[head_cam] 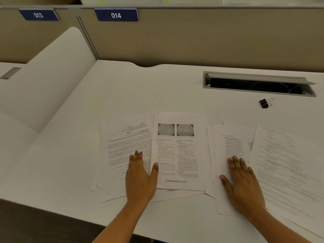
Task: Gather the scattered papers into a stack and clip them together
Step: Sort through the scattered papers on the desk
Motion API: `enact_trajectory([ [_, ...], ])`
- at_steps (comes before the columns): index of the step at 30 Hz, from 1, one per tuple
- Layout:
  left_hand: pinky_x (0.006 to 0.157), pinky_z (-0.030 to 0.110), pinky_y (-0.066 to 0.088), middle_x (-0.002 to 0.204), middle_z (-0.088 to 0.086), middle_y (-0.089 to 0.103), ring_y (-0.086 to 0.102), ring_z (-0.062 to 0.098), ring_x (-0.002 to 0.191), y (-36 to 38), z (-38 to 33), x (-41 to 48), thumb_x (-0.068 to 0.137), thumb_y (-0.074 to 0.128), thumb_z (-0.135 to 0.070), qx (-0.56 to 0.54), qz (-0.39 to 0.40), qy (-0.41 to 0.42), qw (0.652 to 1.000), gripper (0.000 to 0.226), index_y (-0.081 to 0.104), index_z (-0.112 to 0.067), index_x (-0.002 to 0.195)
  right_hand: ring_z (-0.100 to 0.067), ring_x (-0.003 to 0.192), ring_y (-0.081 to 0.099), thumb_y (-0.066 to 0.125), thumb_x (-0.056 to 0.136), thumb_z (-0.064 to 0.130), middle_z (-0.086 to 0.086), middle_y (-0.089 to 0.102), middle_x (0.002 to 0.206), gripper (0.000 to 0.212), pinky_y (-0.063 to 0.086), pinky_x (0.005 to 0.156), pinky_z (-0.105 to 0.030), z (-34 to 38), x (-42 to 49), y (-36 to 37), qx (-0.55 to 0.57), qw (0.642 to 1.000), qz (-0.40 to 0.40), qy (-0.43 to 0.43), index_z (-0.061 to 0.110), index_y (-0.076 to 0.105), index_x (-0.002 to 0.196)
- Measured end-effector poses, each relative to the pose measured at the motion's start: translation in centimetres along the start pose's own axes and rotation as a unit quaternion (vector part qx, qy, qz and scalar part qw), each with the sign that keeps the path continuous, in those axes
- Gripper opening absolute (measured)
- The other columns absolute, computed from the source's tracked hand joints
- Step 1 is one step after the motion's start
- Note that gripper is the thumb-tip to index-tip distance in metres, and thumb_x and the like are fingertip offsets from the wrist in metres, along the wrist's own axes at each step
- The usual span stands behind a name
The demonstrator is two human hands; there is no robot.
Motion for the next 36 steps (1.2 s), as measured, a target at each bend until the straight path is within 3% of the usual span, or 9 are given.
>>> enact_trajectory([
  [7,0.121,0.05,0.029,0.162,0.006,0.035,0.031,0.027,0.15,-6.3,5.6,-0.4,0.096,0.06,-0.044,-0.035,-0.071,-0.16,0.984,0.073,0.031,-0.016,0.156,-0.017,0.152,0.003,0.005,0.084,0.07,-0.001,0.01,0.164,0.091,0.004,0.125,-0.044,0.7,0.4,-0.6,-0.005,1.0,0.021,0.02,0.015,0.014,0.157],
  [10,0.115,0.051,0.036,0.158,0.008,0.041,0.039,0.031,0.144,-7.9,7.0,-0.3,0.095,0.06,-0.046,-0.041,-0.067,-0.218,0.973,0.072,0.033,-0.015,0.154,-0.015,0.153,-0.001,0.013,0.086,0.068,0.002,0.009,0.162,0.09,0.006,0.125,-0.043,3.2,0.8,-1.0,-0.008,0.999,0.017,-0.026,0.014,0.027,0.156],
  [13,0.107,0.047,0.043,0.149,0.008,0.051,0.049,0.03,0.135,-8.4,7.3,0.5,0.096,0.059,-0.046,-0.07,-0.042,-0.239,0.968,0.064,0.04,-0.015,0.149,-0.001,0.149,-0.023,0.013,0.087,0.073,0.008,0.0,0.164,0.084,0.0,0.124,-0.033,7.5,0.4,-0.4,-0.002,0.991,0.05,-0.123,0.025,0.013,0.157],
  [16,0.106,0.049,0.046,0.147,0.007,0.053,0.052,0.03,0.132,-8.8,7.6,1.7,0.094,0.06,-0.051,-0.067,-0.029,-0.248,0.966,0.07,0.038,-0.016,0.151,-0.006,0.151,-0.021,-0.01,0.076,0.083,0.013,-0.016,0.162,0.092,-0.008,0.122,-0.026,11.7,-0.2,0.4,-0.005,0.973,0.12,-0.195,0.034,-0.005,0.154],
  [19,0.104,0.049,0.048,0.144,0.007,0.055,0.054,0.031,0.13,-9.1,7.8,3.0,0.092,0.063,-0.052,-0.071,-0.028,-0.249,0.965,0.072,0.04,-0.015,0.149,-0.011,0.148,-0.022,-0.026,0.058,0.086,0.013,-0.026,0.156,0.106,-0.012,0.118,-0.028,13.6,-0.7,0.9,-0.018,0.971,0.16,-0.178,0.035,-0.016,0.151],
  [29,0.104,0.04,0.046,0.148,0.009,0.054,0.055,0.029,0.131,-9.4,6.5,7.6,0.085,0.076,-0.043,-0.108,0.018,-0.244,0.964,0.076,0.045,-0.01,0.146,-0.009,0.149,-0.023,-0.019,0.064,0.083,0.014,-0.024,0.16,0.099,-0.01,0.121,-0.03,13.0,-1.1,1.0,-0.037,0.97,0.169,-0.173,0.038,-0.017,0.151],
  [32,0.102,0.042,0.051,0.138,0.011,0.062,0.061,0.03,0.122,-9.2,6.1,8.5,0.083,0.08,-0.034,-0.145,0.038,-0.241,0.959,0.057,0.061,-0.008,0.13,-0.009,0.149,-0.024,-0.02,0.064,0.085,0.014,-0.025,0.16,0.097,-0.011,0.121,-0.03,12.8,-1.3,1.3,-0.025,0.97,0.167,-0.174,0.038,-0.019,0.15],
  [34,0.096,0.045,0.056,0.118,0.009,0.073,0.069,0.027,0.103,-9.0,5.9,8.8,0.084,0.081,-0.027,-0.158,0.046,-0.219,0.962,0.019,0.071,-0.017,0.096,-0.008,0.148,-0.026,-0.02,0.065,0.084,0.015,-0.027,0.159,0.096,-0.013,0.121,-0.028,12.6,-1.4,1.6,-0.03,0.97,0.164,-0.175,0.038,-0.02,0.149],
  [36,0.089,0.046,0.059,0.102,0.007,0.077,0.072,0.025,0.093,-8.8,5.8,8.8,0.084,0.08,-0.022,-0.155,0.041,-0.189,0.969,0.012,0.07,-0.02,0.08,-0.009,0.149,-0.024,-0.018,0.067,0.085,0.015,-0.025,0.16,0.096,-0.018,0.119,-0.023,12.4,-1.5,1.7,-0.023,0.972,0.155,-0.175,0.038,-0.017,0.151],
])
Point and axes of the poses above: each hand's wrist, its own x-axis towards the middle knuckle, its own y-axis out of the palm, z = x × y, the point moved 2 cm from there along x, towards the middle knuckle
